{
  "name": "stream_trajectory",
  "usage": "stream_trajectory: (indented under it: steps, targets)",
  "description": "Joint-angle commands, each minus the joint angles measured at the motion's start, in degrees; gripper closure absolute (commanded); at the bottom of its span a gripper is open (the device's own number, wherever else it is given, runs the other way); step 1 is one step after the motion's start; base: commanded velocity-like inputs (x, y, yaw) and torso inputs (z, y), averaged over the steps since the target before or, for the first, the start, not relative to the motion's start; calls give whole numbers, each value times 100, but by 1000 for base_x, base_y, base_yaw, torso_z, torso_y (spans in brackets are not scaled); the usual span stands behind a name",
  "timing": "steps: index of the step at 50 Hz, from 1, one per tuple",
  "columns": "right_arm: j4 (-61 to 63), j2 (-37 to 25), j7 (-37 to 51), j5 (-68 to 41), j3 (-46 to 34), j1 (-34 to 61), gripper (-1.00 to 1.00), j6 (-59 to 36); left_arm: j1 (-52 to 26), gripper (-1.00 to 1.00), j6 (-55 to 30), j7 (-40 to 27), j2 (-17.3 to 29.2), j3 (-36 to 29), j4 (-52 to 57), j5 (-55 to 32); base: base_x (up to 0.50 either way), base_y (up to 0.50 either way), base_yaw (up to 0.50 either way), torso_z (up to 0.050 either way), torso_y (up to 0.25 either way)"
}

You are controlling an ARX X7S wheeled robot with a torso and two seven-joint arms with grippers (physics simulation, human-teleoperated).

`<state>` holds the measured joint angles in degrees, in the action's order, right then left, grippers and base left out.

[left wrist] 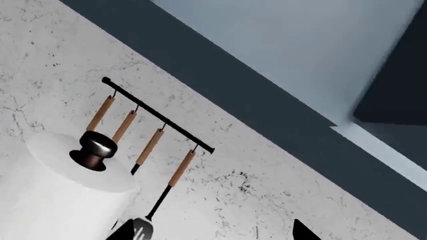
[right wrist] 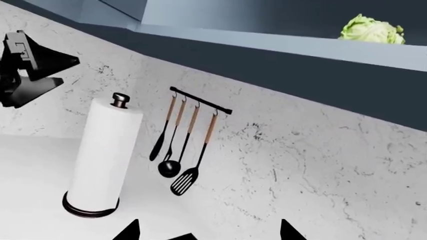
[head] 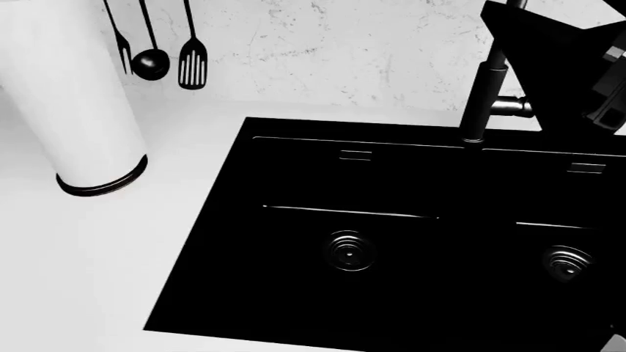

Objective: Pick the brussel sprout, mango from the counter and place them in the cabinet. Then close the cabinet.

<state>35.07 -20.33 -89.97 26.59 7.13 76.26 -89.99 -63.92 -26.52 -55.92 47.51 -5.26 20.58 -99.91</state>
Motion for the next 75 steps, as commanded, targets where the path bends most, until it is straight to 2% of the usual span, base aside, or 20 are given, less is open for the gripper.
stream_trajectory:
  steps: [1,23,35,75]
  targets:
    - [-24,-6,0,1,-21,60,-100,0,-158,-100,425,-345,-188,252,-227,80,0,0,0,0,0]
    - [-56,-15,0,15,-63,138,-100,0,-593,-100,1087,-586,-598,604,-725,268,0,0,0,0,0]
    - [-64,-8,0,18,-69,165,-100,0,-1050,-100,1293,-305,-869,720,-774,128,0,0,0,0,0]
    - [-94,-24,0,-3,-62,227,-100,0,-2712,-100,131,723,-1140,34,-790,-1368,0,0,0,0,1]
